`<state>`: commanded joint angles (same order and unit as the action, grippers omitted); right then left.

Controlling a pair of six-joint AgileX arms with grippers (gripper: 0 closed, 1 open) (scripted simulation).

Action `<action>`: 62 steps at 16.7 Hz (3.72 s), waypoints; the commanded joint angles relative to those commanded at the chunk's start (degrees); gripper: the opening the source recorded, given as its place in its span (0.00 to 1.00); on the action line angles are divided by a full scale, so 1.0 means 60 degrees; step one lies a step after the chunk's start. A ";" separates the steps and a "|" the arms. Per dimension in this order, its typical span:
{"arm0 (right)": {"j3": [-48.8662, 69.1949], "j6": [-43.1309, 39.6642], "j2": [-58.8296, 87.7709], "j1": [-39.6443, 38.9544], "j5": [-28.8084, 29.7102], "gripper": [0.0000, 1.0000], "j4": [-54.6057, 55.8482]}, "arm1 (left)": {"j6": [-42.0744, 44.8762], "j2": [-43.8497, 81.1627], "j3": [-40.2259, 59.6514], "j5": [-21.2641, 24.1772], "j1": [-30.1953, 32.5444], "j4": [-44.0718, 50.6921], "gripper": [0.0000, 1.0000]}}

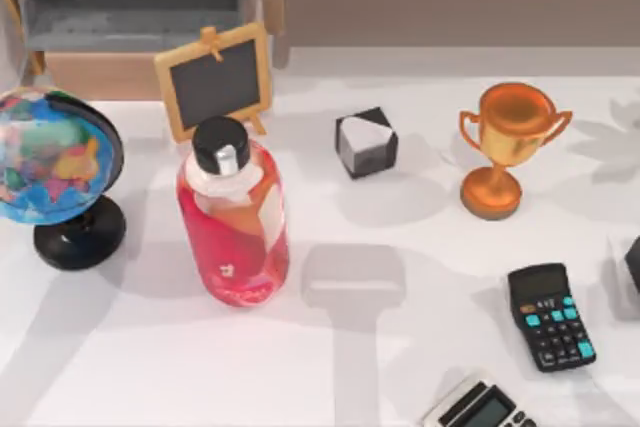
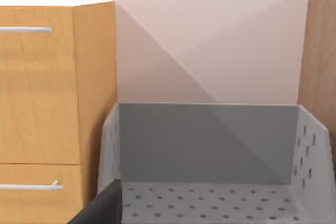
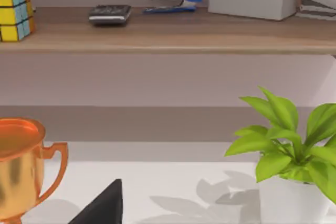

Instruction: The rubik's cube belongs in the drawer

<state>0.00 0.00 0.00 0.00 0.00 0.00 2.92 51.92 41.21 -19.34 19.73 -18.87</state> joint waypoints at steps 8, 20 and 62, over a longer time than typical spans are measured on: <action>0.0000 0.0000 0.0000 0.0000 0.0000 1.00 0.0000 | 0.0030 0.9304 0.6244 -0.2634 0.3130 -0.2880 1.00; 0.0000 0.0000 0.0000 0.0000 0.0000 1.00 0.0000 | -0.0345 1.4753 0.9512 -0.4350 0.4747 -0.3984 1.00; 0.0000 0.0000 0.0000 0.0000 0.0000 1.00 0.0000 | -0.0384 1.6428 1.2769 -0.3609 0.4021 -0.2368 0.00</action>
<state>0.00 0.00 0.00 0.00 0.00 0.00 0.61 150.49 117.82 -41.00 43.85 -33.08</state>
